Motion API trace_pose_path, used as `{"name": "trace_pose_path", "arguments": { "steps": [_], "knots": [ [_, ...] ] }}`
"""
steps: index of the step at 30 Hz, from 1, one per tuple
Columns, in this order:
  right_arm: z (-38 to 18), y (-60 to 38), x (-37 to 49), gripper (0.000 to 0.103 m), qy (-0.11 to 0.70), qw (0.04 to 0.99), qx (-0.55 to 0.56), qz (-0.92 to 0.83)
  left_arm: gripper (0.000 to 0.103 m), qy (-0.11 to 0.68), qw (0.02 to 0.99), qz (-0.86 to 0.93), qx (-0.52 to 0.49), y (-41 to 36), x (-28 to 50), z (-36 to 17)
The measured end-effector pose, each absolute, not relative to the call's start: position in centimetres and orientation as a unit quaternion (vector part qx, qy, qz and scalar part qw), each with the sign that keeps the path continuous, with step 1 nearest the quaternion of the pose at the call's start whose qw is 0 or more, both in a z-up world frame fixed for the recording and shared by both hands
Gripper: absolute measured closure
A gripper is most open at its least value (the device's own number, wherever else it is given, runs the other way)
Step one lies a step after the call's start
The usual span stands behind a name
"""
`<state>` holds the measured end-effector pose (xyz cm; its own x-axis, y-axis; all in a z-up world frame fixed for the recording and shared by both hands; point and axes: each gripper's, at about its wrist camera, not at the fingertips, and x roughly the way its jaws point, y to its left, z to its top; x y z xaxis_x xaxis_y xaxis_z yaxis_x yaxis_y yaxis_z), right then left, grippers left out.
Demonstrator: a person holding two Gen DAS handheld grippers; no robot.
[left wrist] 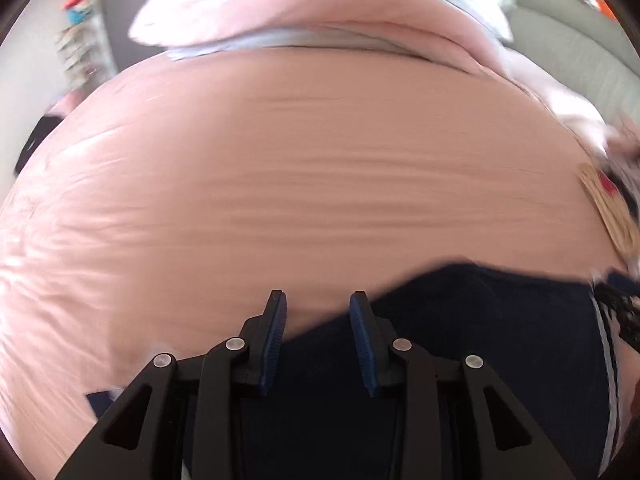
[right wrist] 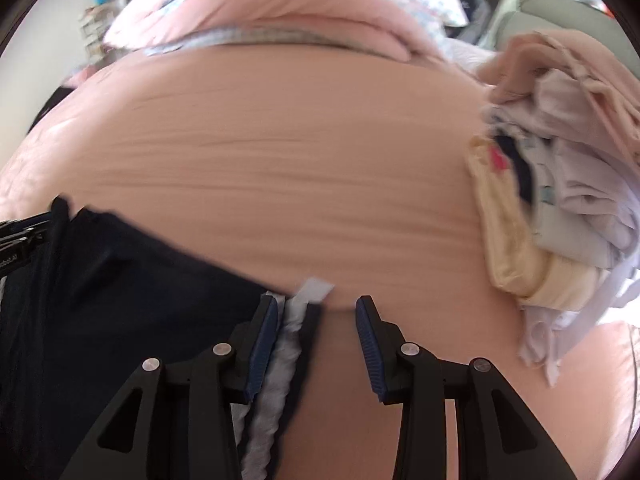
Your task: Fold clothes
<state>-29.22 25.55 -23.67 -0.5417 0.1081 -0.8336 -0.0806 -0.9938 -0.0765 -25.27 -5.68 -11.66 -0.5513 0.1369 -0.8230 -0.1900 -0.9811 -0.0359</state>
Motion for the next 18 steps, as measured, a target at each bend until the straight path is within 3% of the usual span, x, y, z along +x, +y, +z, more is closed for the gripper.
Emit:
{"name": "trace_pose_path", "arguments": {
  "steps": [3,11,13,15,18],
  "knots": [
    [-23.2,27.0,-29.2,0.064,0.009,0.064,-0.477,0.876,0.073,-0.033,0.152,0.868,-0.472,-7.6,-25.0,-10.6],
    [-21.9,27.5,-28.4,0.062,0.031,0.035,-0.479,0.877,0.073,0.089,0.217,0.842,-0.486,-4.6,-23.1,-11.4],
    [-21.6,27.0,-28.8,0.062,0.031,0.017,-0.481,0.876,0.076,0.098,0.217,0.838,-0.491,-4.2,-23.2,-11.6],
    [-21.0,26.0,-29.3,0.062,0.031,-0.008,-0.483,0.875,0.097,0.100,0.215,0.838,-0.491,-4.2,-23.3,-11.3],
    [-18.6,23.1,-30.1,0.062,0.014,-0.070,-0.471,0.879,0.101,0.093,0.211,0.845,-0.483,-4.1,-23.1,-11.5]
  ]
}}
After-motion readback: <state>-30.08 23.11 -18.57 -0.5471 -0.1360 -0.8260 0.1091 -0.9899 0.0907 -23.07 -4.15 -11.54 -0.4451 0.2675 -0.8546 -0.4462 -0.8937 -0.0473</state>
